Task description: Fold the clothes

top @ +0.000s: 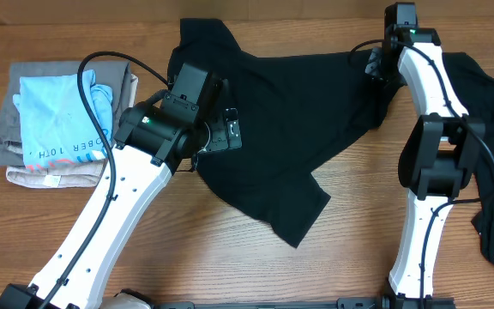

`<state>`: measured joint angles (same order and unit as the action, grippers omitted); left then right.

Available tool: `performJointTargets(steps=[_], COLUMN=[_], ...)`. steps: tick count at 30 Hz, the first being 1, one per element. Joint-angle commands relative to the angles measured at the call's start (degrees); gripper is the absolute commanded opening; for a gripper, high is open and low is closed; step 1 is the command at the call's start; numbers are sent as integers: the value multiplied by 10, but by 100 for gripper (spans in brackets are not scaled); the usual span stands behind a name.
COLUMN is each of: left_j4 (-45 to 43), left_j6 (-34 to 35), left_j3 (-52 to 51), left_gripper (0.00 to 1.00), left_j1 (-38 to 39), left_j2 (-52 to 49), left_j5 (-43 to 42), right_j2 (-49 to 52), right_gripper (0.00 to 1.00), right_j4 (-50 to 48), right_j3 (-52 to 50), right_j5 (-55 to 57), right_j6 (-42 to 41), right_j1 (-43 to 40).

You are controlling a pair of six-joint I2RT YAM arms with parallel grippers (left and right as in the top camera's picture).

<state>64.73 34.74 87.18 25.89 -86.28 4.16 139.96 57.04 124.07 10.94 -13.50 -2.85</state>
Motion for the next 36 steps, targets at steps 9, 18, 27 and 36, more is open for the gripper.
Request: performJointTargets(steps=[9, 18, 27, 36], left_j4=[-2, -2, -2, -2], left_j6=[-1, -1, -1, -1], left_j3=[-5, -5, -5, -5], left_gripper=[100, 100, 100, 100], left_j1=[3, 3, 3, 3], left_j2=[-3, -3, -3, -3], left_j5=[9, 9, 9, 9], right_j2=[3, -13, -14, -25], right_gripper=[18, 18, 17, 24], right_j4=[1, 4, 4, 4], right_j3=[2, 2, 2, 2], right_j5=[6, 31, 32, 32], right_j6=[-4, 0, 0, 0], right_j1=[2, 2, -4, -7])
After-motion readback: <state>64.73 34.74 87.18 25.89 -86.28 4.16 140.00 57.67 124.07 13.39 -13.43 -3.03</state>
